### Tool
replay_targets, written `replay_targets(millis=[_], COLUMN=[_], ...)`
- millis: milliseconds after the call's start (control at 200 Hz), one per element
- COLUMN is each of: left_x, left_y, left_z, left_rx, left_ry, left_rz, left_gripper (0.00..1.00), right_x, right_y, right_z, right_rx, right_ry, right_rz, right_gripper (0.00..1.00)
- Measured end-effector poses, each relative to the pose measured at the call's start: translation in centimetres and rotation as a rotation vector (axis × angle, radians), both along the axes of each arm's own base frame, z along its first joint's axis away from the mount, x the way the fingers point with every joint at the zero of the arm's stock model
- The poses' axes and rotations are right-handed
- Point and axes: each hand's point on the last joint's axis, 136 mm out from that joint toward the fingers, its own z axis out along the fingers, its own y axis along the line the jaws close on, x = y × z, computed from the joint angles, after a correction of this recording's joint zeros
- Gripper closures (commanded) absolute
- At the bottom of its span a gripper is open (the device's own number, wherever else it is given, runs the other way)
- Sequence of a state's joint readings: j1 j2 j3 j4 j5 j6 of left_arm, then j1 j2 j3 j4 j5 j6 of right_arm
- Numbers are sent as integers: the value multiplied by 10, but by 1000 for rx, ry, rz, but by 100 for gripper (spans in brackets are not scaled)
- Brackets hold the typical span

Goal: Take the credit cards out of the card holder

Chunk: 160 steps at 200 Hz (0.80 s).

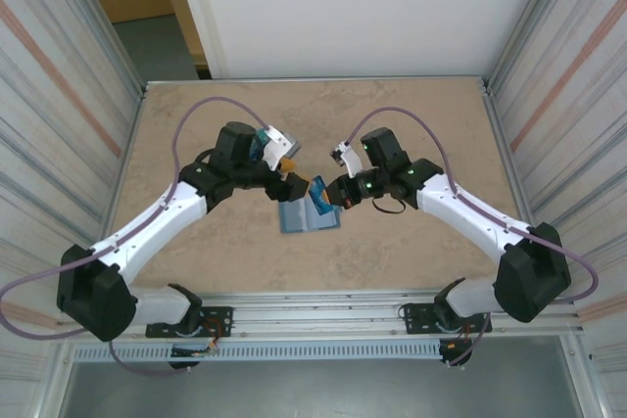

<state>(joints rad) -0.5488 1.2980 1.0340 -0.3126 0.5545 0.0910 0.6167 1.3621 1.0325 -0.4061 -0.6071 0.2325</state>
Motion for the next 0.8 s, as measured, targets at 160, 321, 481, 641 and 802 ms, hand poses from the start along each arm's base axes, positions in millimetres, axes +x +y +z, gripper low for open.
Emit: replay_targets(millis=[160, 321, 481, 641, 802], left_x=[-17, -29, -39, -51, -55], left_y=[-9, -15, -19, -21, -22], left_z=[-2, 8, 12, 13, 16], left_rx=[-20, -50, -76, -102, -116], left_ry=[16, 8, 11, 47, 52], left_rz=[-141, -239, -314, -378, -395], left_gripper=[46, 54, 76, 100, 100], right_x=[-13, -21, -28, -32, -33], right_y=[1, 4, 7, 4, 4], right_z=[12, 27, 37, 35, 37], right_rx=[27, 61, 89, 79, 81], right_ry=[-26, -56, -74, -74, -80], right_rz=[74, 142, 205, 227, 240], right_gripper=[99, 98, 98, 98, 80])
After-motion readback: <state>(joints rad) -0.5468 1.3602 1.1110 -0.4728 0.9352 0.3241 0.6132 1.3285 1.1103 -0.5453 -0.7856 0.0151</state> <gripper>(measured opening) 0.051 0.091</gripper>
